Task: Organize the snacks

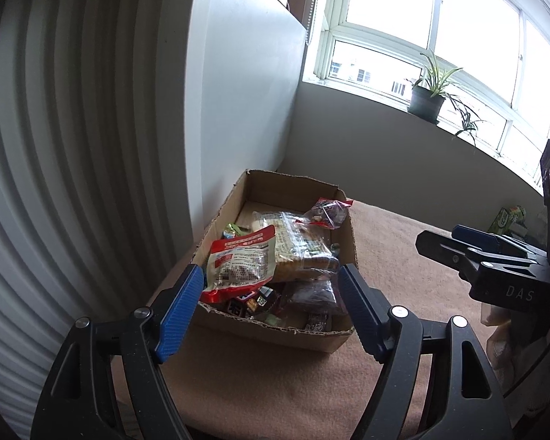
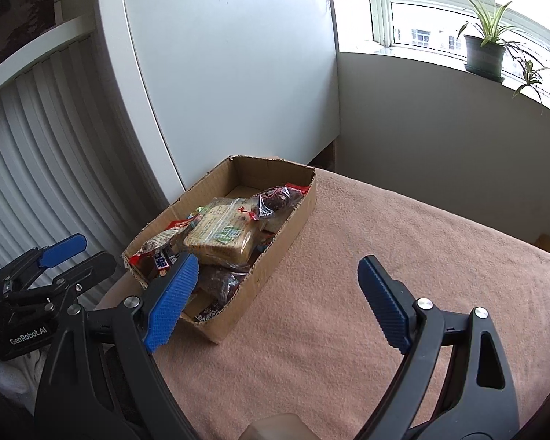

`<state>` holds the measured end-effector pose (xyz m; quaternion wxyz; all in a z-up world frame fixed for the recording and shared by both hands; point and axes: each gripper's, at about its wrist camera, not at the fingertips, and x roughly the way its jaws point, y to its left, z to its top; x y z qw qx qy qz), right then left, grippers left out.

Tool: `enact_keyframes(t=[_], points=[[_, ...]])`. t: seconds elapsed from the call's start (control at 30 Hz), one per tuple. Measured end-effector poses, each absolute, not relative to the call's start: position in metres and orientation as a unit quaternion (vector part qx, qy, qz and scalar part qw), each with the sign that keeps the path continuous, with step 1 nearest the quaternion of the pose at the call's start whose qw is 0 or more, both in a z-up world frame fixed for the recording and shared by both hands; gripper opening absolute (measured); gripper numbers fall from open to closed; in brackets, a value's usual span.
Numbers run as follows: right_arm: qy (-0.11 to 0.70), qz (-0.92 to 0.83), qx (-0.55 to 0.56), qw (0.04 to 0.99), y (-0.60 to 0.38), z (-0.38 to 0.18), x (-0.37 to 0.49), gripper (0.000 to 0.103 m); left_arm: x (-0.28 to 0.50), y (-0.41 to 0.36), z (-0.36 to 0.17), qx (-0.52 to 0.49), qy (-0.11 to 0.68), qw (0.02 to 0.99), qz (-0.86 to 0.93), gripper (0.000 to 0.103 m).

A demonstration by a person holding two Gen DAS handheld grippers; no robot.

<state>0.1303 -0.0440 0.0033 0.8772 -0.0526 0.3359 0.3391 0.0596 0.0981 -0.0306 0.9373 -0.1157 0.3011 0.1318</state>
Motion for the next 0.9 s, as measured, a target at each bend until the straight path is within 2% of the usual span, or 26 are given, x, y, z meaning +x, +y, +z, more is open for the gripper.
enact_keyframes(t=[0.13,0.23,0.9], points=[[0.323,0.332,-0.053,0.885,-0.058,0.006,0.112,0.093,0.051,0.091,-0.027,-0.101,0.297,0.939,0.137,0.08],[0.306,0.321,-0.053,0.895,-0.068,0.008,0.098,0.1,0.046,0.084,-0.024,-0.093,0.293,0.941,0.143,0.08],[0.312,0.302,-0.039,0.9,-0.099,0.002,0.081,0.101,0.034,0.064,-0.021,-0.091,0.296,0.938,0.155,0.08]])
